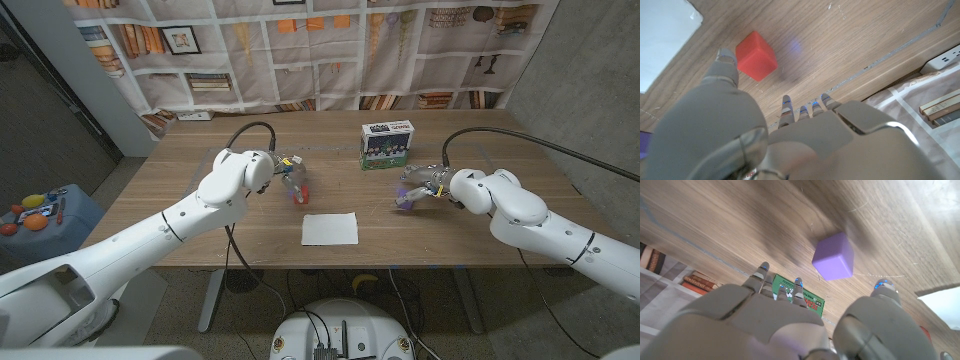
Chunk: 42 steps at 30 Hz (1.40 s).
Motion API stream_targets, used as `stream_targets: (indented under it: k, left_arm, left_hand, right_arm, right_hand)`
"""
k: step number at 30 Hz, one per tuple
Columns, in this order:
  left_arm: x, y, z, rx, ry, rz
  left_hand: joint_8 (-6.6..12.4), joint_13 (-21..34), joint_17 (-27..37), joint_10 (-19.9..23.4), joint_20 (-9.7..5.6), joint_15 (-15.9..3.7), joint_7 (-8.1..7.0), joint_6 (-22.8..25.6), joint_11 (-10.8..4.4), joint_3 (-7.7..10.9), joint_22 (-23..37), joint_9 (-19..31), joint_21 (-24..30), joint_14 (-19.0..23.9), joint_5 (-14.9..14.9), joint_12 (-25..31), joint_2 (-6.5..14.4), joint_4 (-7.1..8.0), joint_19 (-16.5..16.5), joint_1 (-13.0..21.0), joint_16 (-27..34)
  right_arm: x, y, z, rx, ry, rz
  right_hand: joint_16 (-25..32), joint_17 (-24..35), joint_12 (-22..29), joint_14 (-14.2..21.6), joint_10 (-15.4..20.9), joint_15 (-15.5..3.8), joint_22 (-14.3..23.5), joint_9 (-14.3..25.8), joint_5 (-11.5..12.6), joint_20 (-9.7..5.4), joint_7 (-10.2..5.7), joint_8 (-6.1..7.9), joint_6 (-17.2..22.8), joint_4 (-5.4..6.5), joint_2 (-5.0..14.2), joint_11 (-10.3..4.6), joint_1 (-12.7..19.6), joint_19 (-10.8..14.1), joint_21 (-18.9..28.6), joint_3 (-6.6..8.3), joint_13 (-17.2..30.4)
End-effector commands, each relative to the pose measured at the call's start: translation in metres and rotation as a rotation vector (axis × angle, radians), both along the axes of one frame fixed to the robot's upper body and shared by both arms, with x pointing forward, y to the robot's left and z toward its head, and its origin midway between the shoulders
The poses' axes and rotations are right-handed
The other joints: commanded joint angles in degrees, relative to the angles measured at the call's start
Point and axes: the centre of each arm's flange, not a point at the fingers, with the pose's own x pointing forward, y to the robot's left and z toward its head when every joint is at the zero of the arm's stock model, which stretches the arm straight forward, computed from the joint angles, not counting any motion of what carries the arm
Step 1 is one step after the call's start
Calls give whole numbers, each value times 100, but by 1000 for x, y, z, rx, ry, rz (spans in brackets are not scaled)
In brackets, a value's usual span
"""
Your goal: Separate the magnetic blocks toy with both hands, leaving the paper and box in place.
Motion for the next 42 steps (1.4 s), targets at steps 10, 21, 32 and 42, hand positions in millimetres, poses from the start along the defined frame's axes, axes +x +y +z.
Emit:
stream_targets:
  k: [10, 21, 32, 42]
  left_arm:
    - [-2, 41, 1, -448, -30, -85]
    - [1, 59, -5, -641, -73, -113]
    - [11, 71, -16, -831, -117, -169]
    - [16, 81, -40, -1085, -163, -192]
  left_hand:
    - [8, 3, 0, -87, -100, -68, -58, -7, -28, 17, 11, -40, 83, -385, 23, 89, 143, 106, 101, -207, 58]
    - [58, -11, -10, 182, -162, -140, -172, 165, -110, 35, 9, -72, 129, -179, 18, 156, 388, 200, 304, -474, 99]
    - [62, -17, -15, 350, -144, -165, -180, 251, -165, 48, 6, -82, 145, -1, 36, 179, 543, 235, 452, -638, 117]
    - [77, -21, -19, 522, -189, -235, -213, 379, -325, 73, 4, -88, 161, 179, 45, 200, 681, 233, 614, -749, 126]
  right_arm:
    - [-1, -37, 0, 373, -57, 130]
    - [1, -51, 3, 544, -101, 168]
    - [9, -55, 1, 704, -138, 201]
    - [21, -67, -6, 886, -174, 219]
  right_hand:
    - [38, 23, 146, -32, 94, -51, 4, -46, 84, -99, -177, -59, 200, 157, 209, 94, -293, 131, 83, -52, -4]
    - [165, -39, 281, 350, 543, -312, -1, -85, 115, -287, -379, -75, 544, 125, 313, -151, -267, 506, 158, -65, -44]
    - [218, -111, 320, 592, 819, -556, -5, -123, 97, -458, -534, -210, 546, 130, 406, -382, -309, 767, 182, -82, -99]
    - [244, -199, 361, 808, 1151, -751, -10, -165, 42, -640, -604, -372, 522, 162, 539, -483, -375, 999, 187, -77, -159]
